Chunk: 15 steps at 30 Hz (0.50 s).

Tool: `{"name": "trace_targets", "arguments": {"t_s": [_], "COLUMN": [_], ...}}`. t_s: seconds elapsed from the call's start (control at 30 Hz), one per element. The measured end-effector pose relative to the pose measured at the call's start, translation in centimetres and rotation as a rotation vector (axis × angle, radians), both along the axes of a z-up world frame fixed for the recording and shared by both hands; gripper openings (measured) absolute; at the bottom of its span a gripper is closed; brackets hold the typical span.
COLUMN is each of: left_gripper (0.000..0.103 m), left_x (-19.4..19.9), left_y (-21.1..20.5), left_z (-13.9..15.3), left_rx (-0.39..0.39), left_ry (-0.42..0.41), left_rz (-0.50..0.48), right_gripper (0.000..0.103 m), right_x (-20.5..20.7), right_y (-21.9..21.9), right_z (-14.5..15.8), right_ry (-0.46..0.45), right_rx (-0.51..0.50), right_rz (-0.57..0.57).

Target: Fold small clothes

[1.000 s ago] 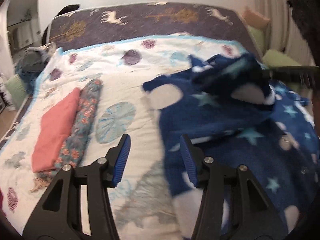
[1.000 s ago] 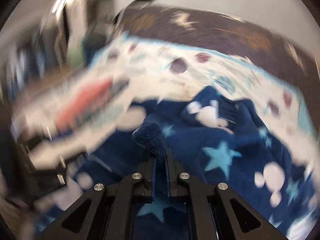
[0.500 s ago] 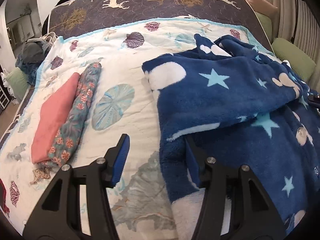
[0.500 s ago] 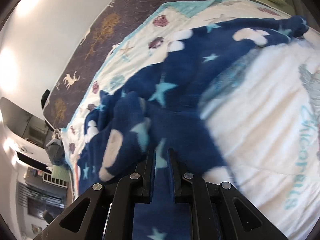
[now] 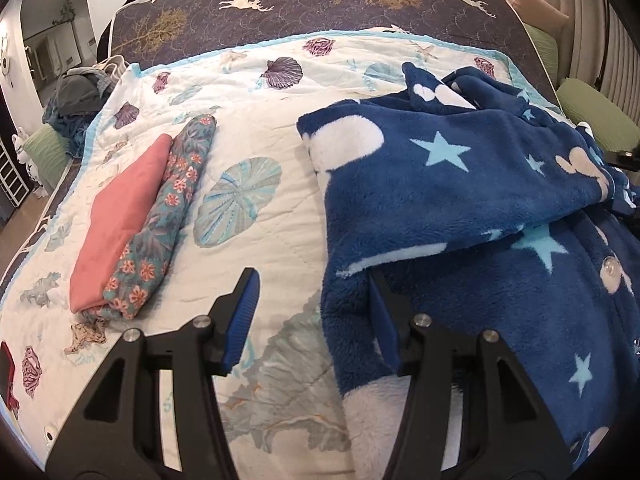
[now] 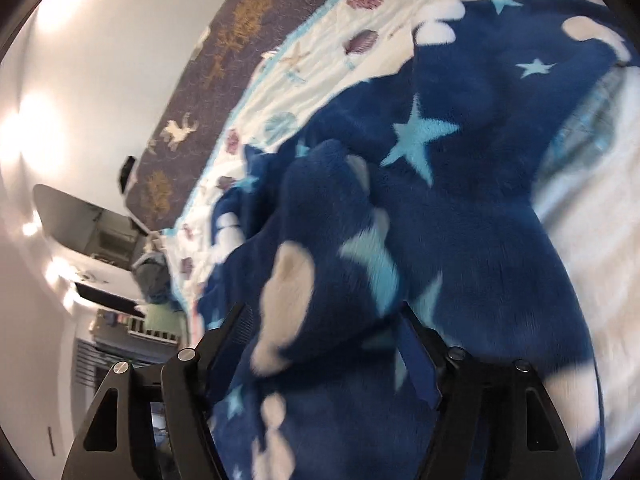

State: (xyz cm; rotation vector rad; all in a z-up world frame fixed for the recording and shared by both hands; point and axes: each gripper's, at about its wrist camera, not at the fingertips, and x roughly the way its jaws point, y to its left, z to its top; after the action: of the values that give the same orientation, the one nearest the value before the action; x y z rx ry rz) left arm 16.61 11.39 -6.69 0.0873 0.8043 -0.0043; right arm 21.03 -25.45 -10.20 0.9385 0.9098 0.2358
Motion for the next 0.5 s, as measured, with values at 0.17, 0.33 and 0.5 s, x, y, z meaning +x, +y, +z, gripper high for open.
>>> {"name": "trace_targets", "arguments": {"t_s": [0.17, 0.33, 0.5], "left_gripper": [0.057, 0.057, 0.057], "left_x": [-0.1, -0.4, -0.5], "left_y": [0.0, -0.5, 0.1], "left_z": [0.0, -0.2, -0.2], "left_rx": [0.005, 0.042, 0.006], "left_ry": [-0.009, -0.022, -0.007], "left_rz": [-0.002, 0.003, 0.006], "right_gripper": [0.006, 0.009, 0.015], "right_x": [-0.3, -2.7, -2.7], "right_y": [0.2, -0.4, -1.0], "right_z": [2.6, 5.9, 0.8], "right_ry": [-0.066, -0.124, 0.064], "right_rx": [-0.066, -0.194, -0.257], "right_rz": [-0.005, -0.021, 0.003]}}
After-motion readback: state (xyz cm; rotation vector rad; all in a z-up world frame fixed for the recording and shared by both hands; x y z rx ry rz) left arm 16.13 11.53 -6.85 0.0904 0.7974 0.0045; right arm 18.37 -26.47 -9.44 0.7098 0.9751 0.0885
